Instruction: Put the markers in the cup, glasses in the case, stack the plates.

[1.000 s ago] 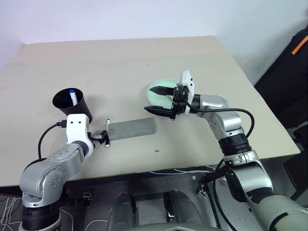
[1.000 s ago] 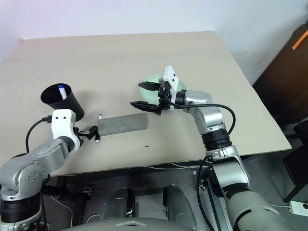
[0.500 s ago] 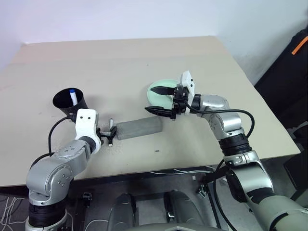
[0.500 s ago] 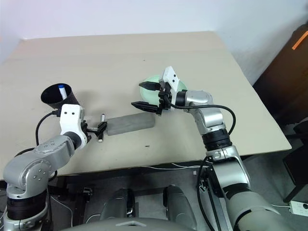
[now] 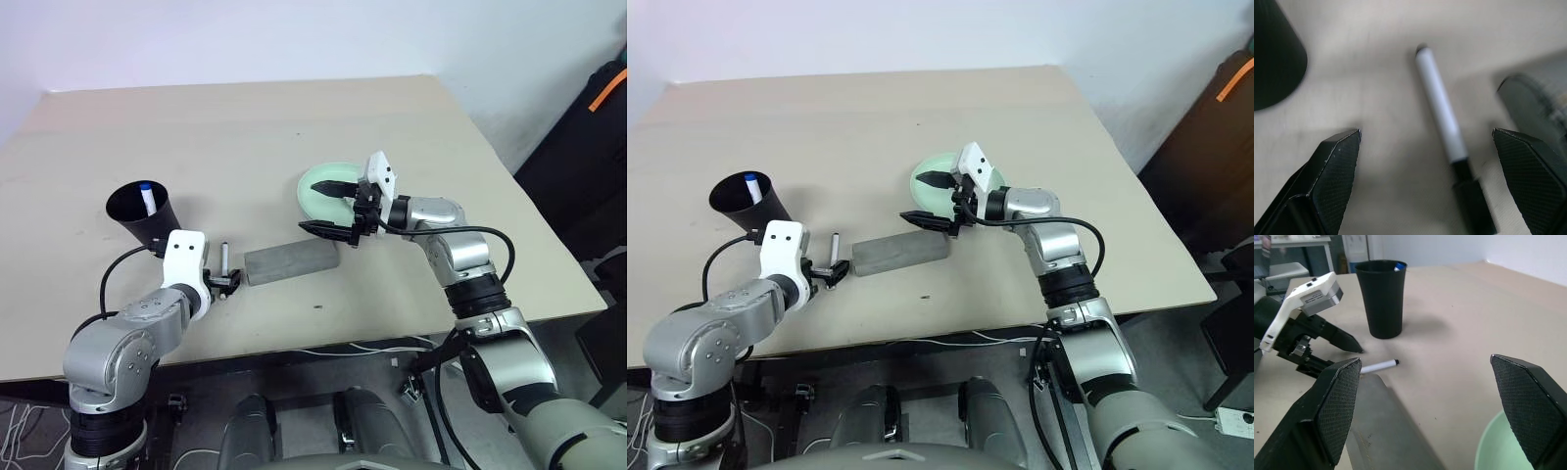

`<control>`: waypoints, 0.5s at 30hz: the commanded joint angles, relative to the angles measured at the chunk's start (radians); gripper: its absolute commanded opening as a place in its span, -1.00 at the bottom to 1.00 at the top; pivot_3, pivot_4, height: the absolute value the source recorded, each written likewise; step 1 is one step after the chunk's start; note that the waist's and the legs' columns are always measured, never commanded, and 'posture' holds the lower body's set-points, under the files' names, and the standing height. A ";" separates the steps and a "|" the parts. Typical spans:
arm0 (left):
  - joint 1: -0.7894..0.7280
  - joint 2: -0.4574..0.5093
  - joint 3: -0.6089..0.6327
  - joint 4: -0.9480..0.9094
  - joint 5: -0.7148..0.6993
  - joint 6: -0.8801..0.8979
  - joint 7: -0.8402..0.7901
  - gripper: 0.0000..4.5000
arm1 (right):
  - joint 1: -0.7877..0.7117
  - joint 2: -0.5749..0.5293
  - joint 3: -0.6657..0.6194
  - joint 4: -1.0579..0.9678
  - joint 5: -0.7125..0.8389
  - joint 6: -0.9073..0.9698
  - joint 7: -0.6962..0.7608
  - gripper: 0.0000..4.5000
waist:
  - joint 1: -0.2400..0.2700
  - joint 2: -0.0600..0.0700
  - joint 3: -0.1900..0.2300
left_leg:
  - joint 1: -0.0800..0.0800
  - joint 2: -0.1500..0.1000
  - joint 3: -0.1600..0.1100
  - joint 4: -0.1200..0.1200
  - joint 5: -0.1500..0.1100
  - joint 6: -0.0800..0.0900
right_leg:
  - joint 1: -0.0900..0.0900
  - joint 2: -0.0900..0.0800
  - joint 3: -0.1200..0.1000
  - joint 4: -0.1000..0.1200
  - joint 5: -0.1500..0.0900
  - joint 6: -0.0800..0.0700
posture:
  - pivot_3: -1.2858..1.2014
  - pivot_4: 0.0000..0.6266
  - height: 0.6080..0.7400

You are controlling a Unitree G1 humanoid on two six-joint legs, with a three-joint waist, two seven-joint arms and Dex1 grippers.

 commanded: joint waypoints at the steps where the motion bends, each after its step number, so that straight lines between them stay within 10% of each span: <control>1: -0.021 -0.009 0.017 -0.007 0.036 0.066 -0.001 0.59 | -0.024 0.002 -0.005 -0.011 -0.005 -0.023 -0.007 1.00 | 0.000 0.000 0.000 | 0.000 0.000 0.000 0.000 0.000 0.000 | 0.000 0.000 0.000 0.000 0.000 0.000 | 0.03 -0.52 0.78; 11: -0.052 -0.007 0.036 -0.028 0.078 0.154 -0.073 -0.94 | -0.017 0.008 -0.007 -0.008 -0.016 -0.044 -0.019 1.00 | -0.001 0.000 0.000 | 0.000 0.000 0.000 -0.001 0.000 0.000 | 0.000 0.000 0.000 -0.001 0.001 0.001 | 0.03 -0.52 0.78; 15: -0.038 0.024 0.034 -0.045 0.069 0.116 -0.144 -1.00 | -0.014 0.008 -0.011 -0.008 -0.011 -0.049 -0.021 1.00 | -0.002 0.000 0.000 | 0.001 0.000 -0.001 -0.001 0.000 0.000 | 0.000 0.000 0.000 -0.001 0.000 0.001 | 0.03 -0.52 0.78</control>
